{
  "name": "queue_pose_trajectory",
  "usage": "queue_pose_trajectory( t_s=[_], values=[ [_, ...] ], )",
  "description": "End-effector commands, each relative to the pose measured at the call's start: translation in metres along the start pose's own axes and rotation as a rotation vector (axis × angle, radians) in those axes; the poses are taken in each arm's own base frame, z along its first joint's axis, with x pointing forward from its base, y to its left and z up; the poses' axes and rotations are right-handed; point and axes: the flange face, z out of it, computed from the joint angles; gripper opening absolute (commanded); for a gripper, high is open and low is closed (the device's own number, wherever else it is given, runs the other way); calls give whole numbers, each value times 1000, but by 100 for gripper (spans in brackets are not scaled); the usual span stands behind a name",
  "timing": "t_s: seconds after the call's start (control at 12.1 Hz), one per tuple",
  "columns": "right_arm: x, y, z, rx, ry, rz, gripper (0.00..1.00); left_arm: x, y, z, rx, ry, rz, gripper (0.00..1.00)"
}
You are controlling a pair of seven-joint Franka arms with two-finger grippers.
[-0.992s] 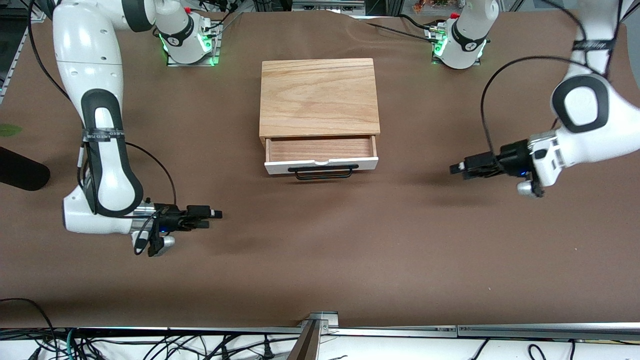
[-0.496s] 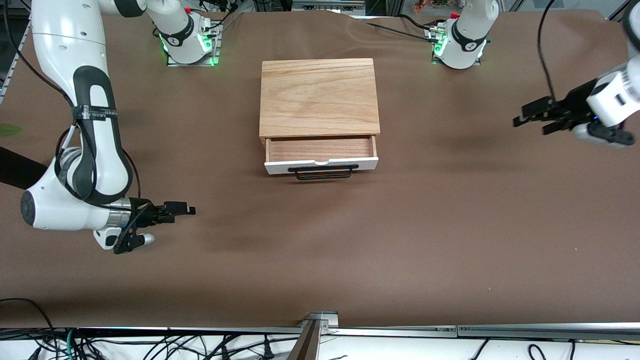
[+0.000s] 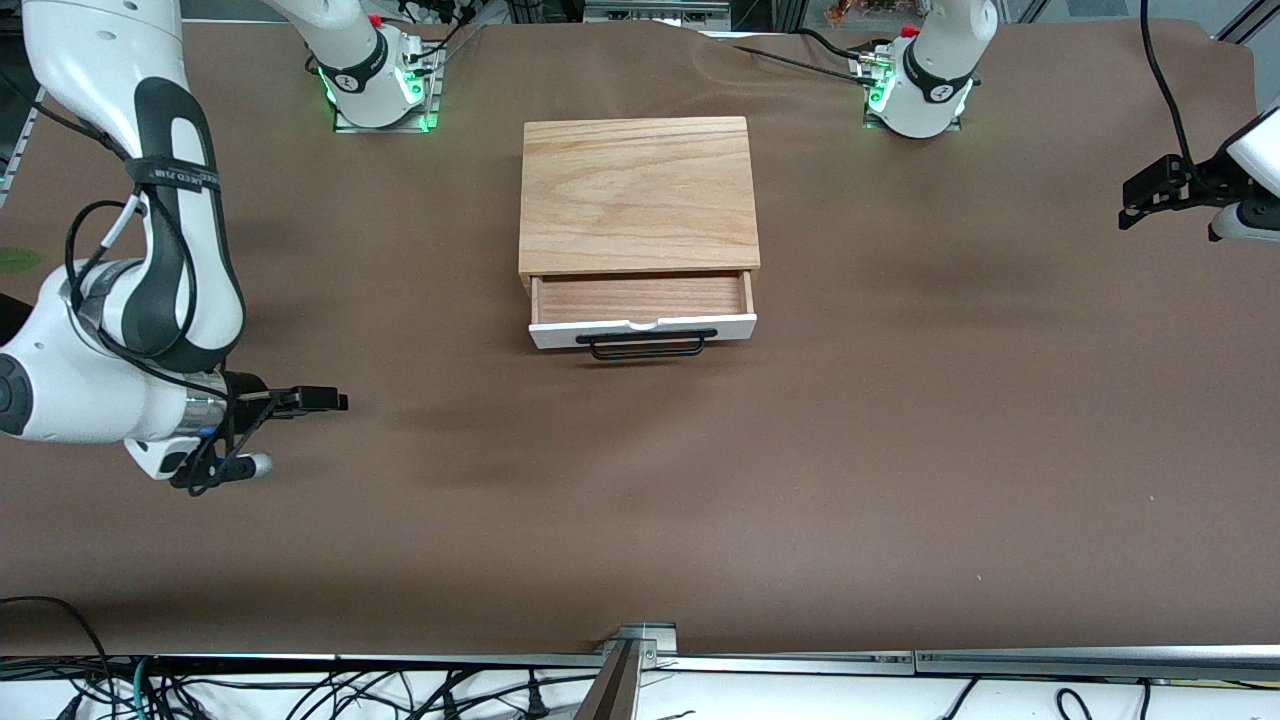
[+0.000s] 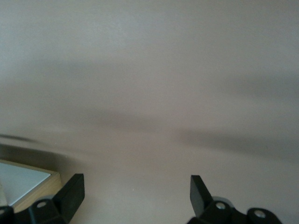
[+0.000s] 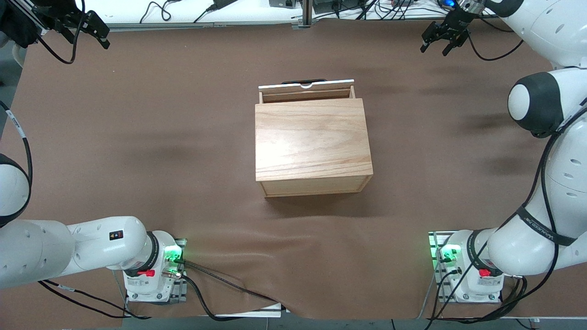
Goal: Pull top drawer with both arms simultaneously
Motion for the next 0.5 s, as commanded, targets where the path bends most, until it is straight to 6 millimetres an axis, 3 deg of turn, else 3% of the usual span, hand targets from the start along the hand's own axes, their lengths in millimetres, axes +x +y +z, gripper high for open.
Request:
queue_pose_trajectory(
  t_s=[0.0, 0.25, 0.33, 0.41],
  values=[
    [-21, -23, -31, -49, -18, 101, 100, 9, 33, -8, -34, 7, 47, 97],
    [-42, -24, -79, -160, 19, 71, 100, 9, 79, -14, -35, -44, -68, 100],
    [-44, -17, -85, -171, 23, 80, 100, 9, 81, -17, -35, -55, -64, 100],
    [-54, -7, -112, -165, 61, 90, 100, 9, 79, -16, -38, -68, -65, 100]
  ],
)
